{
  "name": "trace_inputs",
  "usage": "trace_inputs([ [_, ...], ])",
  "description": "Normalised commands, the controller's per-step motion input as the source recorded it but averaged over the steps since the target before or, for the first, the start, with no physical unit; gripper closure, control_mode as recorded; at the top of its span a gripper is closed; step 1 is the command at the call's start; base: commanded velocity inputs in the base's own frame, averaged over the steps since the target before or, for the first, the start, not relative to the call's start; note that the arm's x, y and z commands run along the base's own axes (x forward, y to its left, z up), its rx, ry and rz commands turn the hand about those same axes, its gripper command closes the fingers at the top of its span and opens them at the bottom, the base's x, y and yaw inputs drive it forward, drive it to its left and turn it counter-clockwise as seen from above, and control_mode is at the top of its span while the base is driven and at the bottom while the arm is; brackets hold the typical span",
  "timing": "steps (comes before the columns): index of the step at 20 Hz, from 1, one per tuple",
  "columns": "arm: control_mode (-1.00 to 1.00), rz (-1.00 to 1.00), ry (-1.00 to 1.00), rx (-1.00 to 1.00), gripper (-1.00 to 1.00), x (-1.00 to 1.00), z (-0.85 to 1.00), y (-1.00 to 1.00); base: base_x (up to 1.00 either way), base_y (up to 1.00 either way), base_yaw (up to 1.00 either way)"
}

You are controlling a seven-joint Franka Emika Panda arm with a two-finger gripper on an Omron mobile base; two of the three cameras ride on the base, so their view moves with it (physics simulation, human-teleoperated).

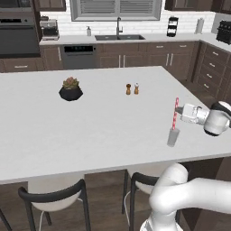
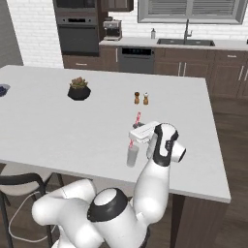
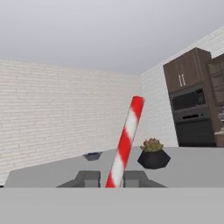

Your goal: Take a straw from the drawer in front and place it inside the glass cup on the dining counter.

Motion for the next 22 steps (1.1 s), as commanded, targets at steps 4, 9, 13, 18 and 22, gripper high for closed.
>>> trace_inputs([
  [4,-1.00,0.00,0.00,0.00,1.00,-0.08,0.17,0.17,0.00,0.00,0.00],
  [9,-1.00,0.00,0.00,0.00,1.00,-0.23,0.17,0.04,0.00,0.00,0.00],
  [13,-1.00,0.00,0.00,0.00,1.00,-0.23,0.09,0.01,0.00,0.00,0.00],
  [18,-1.00,0.00,0.00,0.00,1.00,-0.02,0.00,0.01,0.00,0.00,0.00],
  [22,-1.00,0.00,0.03,0.00,1.00,-0.03,0.00,0.06,0.00,0.00,0.00],
])
